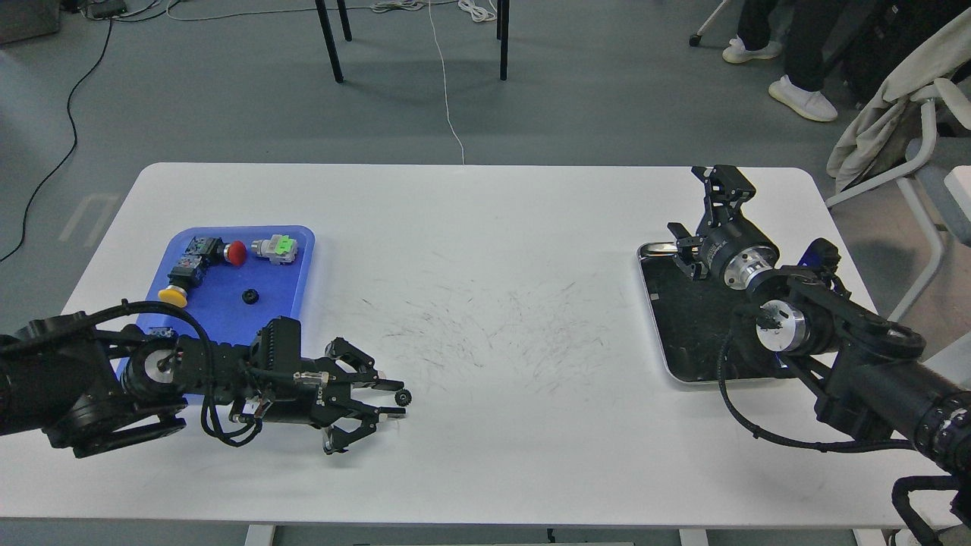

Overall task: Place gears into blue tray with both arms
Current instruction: 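Align the open left gripper over the black part on the table, then close the left gripper on the black part and lift it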

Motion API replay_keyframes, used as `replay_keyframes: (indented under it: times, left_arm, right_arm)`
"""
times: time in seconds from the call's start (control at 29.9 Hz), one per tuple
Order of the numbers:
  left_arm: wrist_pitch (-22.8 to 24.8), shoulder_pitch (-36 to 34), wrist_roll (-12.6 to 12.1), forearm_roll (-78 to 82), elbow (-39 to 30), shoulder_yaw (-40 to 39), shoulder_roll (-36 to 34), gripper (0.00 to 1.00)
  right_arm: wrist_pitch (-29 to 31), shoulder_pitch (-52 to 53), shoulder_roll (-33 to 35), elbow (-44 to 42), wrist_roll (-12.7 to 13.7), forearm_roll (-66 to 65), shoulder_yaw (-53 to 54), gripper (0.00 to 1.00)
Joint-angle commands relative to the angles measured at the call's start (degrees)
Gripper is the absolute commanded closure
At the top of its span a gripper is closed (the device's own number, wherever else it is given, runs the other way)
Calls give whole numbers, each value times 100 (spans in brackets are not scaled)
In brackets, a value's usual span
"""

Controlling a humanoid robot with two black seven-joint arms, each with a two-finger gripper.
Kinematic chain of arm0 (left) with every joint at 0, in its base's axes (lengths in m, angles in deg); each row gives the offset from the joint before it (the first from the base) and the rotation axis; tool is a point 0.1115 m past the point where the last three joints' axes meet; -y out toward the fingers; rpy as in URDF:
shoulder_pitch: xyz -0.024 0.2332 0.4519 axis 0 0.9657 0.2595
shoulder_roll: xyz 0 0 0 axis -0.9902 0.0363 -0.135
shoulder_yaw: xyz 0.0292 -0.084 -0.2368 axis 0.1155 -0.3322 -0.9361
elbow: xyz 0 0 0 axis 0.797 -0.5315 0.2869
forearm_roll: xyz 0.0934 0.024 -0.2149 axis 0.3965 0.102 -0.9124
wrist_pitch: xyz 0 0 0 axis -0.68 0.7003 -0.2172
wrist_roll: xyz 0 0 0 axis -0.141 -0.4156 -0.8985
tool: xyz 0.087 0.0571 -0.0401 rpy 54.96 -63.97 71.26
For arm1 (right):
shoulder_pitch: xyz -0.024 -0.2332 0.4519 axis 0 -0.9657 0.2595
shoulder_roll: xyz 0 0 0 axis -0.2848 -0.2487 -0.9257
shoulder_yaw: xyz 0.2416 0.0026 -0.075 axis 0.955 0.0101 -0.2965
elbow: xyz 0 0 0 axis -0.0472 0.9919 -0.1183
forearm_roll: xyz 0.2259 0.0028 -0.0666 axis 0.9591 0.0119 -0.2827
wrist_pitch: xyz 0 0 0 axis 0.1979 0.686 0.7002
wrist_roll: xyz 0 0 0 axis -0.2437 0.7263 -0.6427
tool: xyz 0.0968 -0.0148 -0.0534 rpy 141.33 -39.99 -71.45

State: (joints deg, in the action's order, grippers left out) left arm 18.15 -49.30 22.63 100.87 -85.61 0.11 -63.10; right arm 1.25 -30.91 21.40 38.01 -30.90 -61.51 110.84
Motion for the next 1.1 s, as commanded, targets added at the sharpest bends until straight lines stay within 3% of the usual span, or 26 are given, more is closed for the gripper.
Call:
replay_keyframes:
  times: [0.0, 0.43, 0.84, 1.07]
  left_arm:
    - [3, 3, -1, -12, -3, -4, -5, 72]
    - [3, -40, -1, -346, -213, -13, -66, 84]
    - [3, -919, -1, -812, -556, -13, -558, 91]
    - [3, -1201, -1, -856, -337, -4, -1041, 91]
  right_arm:
    - [5, 0, 0, -1, 0, -10, 0, 5]
    - [5, -18, 0, -9, 9, -37, -8, 5]
    - [5, -18, 0, -27, 9, -54, -9, 5]
    - [5, -9, 0, -18, 9, -54, 0, 5]
